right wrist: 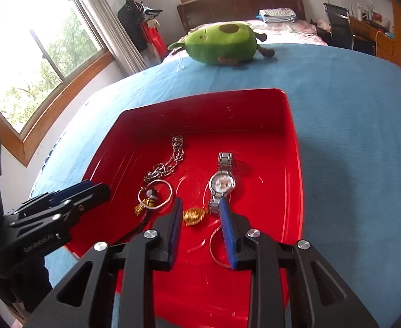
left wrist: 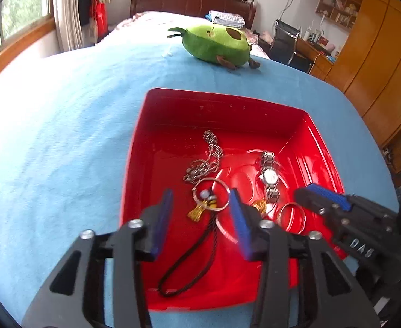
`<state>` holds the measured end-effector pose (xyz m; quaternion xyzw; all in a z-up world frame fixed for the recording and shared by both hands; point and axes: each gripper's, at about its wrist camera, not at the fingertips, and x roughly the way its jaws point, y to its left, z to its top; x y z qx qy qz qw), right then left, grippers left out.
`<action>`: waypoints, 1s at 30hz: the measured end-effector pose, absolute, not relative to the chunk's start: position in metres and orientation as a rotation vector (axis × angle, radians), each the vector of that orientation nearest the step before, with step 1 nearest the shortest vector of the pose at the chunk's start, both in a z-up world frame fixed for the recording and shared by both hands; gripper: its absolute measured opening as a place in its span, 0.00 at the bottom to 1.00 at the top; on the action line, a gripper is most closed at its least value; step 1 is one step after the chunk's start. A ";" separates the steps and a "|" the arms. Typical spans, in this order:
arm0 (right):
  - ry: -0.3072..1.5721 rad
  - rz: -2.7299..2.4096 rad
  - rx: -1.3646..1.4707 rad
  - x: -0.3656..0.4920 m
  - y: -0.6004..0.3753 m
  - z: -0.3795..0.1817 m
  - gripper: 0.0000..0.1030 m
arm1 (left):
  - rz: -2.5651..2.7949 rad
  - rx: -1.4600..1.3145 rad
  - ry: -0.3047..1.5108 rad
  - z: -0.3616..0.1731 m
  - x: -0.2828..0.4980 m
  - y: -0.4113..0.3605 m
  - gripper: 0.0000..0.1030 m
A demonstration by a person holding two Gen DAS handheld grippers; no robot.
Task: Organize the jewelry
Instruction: 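Lower the ring and pendant into the red tray and open both tools, then withdraw both tools from the tray back to the remaining bracelets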
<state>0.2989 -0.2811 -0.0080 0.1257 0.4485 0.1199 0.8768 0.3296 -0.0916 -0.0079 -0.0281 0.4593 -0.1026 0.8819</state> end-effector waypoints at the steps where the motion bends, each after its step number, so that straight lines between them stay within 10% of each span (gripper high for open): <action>1: 0.933 0.249 0.263 0.297 -0.281 -0.007 0.28 | -0.200 -0.046 0.948 -0.007 0.325 -0.090 0.53; 16: 0.868 0.245 0.199 0.236 -0.276 0.016 0.41 | -0.169 -0.018 0.819 0.014 0.242 -0.072 0.87; 24: 0.847 0.243 0.151 0.204 -0.262 0.021 0.89 | -0.166 0.005 0.742 0.018 0.191 -0.059 0.92; 30: 0.816 0.264 0.166 0.168 -0.259 0.020 0.95 | -0.164 0.004 0.692 0.023 0.154 -0.052 0.95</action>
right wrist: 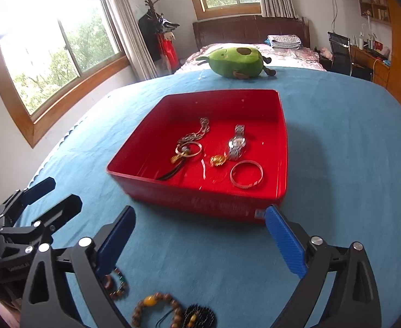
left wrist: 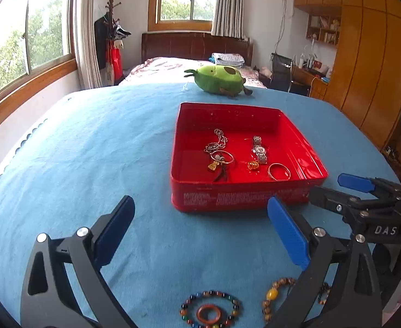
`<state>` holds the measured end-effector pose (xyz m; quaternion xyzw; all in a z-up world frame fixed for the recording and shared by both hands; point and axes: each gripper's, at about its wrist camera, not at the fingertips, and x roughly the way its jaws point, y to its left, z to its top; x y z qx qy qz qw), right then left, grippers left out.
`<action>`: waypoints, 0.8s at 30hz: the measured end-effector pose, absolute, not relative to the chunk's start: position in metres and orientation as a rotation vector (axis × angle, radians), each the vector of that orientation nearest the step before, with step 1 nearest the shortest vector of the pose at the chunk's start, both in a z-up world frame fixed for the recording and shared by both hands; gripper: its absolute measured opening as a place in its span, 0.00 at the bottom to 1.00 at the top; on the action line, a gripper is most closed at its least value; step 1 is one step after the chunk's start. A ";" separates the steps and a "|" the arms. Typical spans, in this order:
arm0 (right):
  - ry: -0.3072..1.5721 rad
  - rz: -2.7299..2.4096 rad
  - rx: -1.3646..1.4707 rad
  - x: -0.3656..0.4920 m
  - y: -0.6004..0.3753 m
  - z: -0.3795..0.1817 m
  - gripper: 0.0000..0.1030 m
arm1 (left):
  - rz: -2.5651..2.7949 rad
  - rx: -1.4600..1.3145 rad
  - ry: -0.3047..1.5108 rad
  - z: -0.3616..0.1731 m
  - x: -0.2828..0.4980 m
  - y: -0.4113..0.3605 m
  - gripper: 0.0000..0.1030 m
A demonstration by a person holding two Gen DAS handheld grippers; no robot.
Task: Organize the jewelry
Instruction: 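Withdraw both tools from the tray back to the remaining bracelets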
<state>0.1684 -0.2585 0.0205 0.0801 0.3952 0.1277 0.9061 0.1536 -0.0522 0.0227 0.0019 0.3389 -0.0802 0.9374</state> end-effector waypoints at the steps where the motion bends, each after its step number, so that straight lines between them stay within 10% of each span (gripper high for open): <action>1: 0.812 0.266 0.170 0.164 -0.259 0.020 0.96 | -0.165 0.002 0.689 0.023 0.148 -0.051 0.95; 24: 0.967 0.322 0.196 0.093 -0.274 -0.026 0.92 | -0.119 -0.049 0.821 -0.016 0.086 -0.011 0.96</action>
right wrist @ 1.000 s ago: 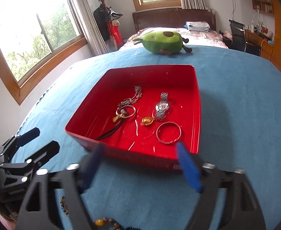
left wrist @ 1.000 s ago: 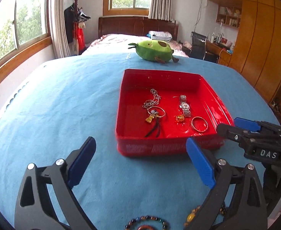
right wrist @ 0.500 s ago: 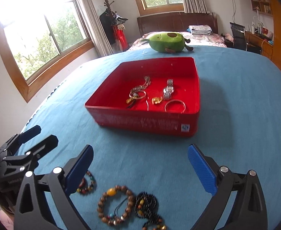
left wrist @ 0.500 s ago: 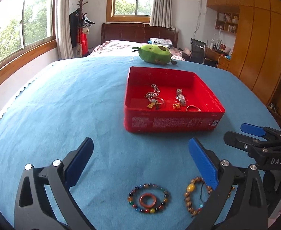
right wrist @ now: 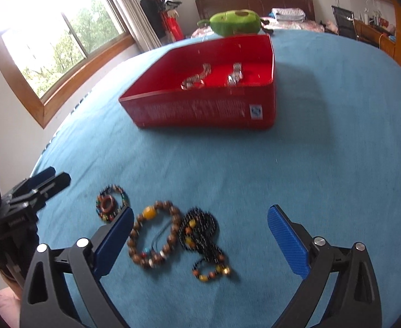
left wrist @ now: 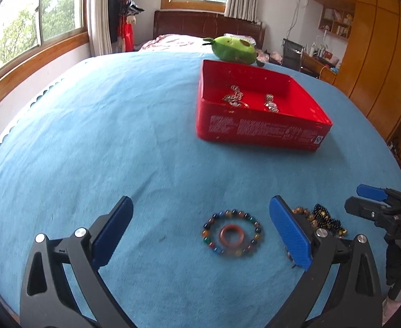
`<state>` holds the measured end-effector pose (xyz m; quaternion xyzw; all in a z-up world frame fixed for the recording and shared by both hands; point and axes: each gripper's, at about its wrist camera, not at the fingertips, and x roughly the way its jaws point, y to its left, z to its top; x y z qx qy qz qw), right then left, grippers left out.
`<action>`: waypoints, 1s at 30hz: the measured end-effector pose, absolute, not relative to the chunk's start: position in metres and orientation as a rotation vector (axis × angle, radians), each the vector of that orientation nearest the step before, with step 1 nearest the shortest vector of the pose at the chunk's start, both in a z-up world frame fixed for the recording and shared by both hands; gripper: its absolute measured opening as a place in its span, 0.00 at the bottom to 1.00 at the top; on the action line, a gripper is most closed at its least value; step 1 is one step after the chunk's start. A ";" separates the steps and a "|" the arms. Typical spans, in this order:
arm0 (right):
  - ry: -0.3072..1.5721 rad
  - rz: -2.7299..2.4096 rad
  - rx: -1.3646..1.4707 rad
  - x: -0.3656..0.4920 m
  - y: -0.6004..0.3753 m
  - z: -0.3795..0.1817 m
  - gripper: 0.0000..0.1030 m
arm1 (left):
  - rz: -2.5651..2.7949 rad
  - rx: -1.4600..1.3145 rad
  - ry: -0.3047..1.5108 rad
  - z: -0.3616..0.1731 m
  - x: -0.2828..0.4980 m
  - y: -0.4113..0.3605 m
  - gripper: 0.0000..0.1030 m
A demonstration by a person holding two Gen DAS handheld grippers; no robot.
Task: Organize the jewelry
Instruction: 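Withdraw both tools from the tray back to the remaining bracelets, then close the right tool on the black bead necklace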
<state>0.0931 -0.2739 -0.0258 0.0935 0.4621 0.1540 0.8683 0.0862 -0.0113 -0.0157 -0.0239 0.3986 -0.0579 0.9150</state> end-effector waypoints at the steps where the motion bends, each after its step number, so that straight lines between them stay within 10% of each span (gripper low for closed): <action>1: 0.975 0.321 0.195 0.092 -0.275 -0.027 0.91 | -0.116 -0.057 0.825 -0.016 0.085 -0.009 0.96; 8: 1.029 0.343 0.157 0.083 -0.273 -0.040 0.65 | -0.107 -0.064 0.840 -0.016 0.077 -0.005 0.96; 19: 1.071 0.342 -0.007 0.082 -0.251 -0.061 0.55 | -0.159 -0.049 0.848 -0.013 0.060 -0.019 0.96; 24: 1.034 0.323 -0.088 0.081 -0.247 -0.061 0.24 | -0.193 -0.046 0.860 -0.012 0.056 -0.029 0.96; 30: 1.034 0.346 -0.022 0.078 -0.261 -0.061 0.13 | -0.287 -0.061 0.933 -0.012 0.061 -0.058 0.96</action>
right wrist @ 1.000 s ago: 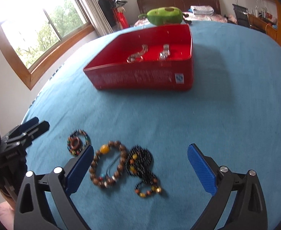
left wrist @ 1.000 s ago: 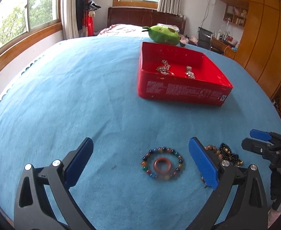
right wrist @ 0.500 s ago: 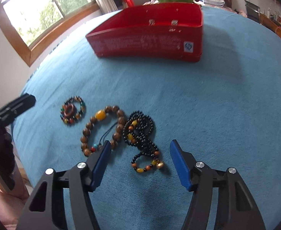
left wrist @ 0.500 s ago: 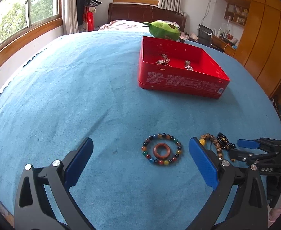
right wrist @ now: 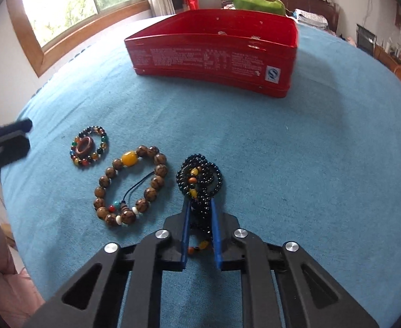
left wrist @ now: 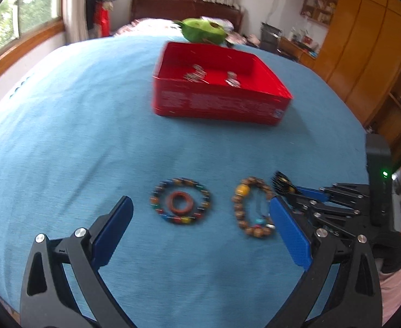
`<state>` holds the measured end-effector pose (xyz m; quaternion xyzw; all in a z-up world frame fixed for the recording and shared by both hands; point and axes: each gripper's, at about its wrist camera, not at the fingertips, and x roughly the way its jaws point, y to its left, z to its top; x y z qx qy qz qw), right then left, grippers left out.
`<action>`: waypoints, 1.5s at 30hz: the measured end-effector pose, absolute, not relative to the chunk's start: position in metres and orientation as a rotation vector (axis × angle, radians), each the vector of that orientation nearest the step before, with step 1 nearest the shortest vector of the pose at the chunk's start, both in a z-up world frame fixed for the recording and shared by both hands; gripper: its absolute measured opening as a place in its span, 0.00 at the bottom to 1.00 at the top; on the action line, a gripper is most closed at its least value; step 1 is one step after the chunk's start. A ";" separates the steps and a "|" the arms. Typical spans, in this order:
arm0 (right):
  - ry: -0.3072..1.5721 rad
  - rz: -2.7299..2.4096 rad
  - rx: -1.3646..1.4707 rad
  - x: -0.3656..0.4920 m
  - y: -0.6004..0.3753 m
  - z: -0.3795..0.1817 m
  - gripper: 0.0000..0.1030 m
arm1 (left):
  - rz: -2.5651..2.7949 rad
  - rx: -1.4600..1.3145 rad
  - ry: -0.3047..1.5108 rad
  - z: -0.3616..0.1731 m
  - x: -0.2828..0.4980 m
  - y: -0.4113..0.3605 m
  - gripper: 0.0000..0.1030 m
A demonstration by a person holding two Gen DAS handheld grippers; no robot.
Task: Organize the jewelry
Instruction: 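Close the right tool on the black bead necklace, then grasp the brown wooden bead bracelet with the left tool while the right tool holds the necklace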
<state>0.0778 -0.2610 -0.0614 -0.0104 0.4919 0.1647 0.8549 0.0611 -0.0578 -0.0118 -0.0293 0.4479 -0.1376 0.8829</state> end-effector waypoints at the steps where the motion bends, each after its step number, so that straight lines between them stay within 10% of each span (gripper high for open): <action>1: 1.040 0.343 0.001 0.078 -0.266 -0.061 0.13 | -0.304 -0.061 0.951 -0.013 0.063 -0.063 0.96; 8: 1.046 0.261 0.076 0.076 -0.308 -0.060 0.12 | -0.423 -0.053 1.039 -0.027 0.071 -0.107 0.95; 12: 1.045 0.222 0.115 0.070 -0.334 -0.061 0.12 | -0.490 -0.024 1.074 -0.035 0.074 -0.129 0.69; 26: 1.035 0.257 0.168 0.063 -0.354 -0.064 0.12 | -0.526 -0.005 1.231 -0.078 0.105 -0.164 0.45; 30: 1.034 0.257 0.172 0.066 -0.351 -0.063 0.12 | -0.493 0.043 1.219 -0.079 0.105 -0.170 0.10; 45: 1.014 0.296 0.170 0.070 -0.329 -0.048 0.12 | -0.507 -0.038 1.105 -0.043 0.090 -0.139 0.09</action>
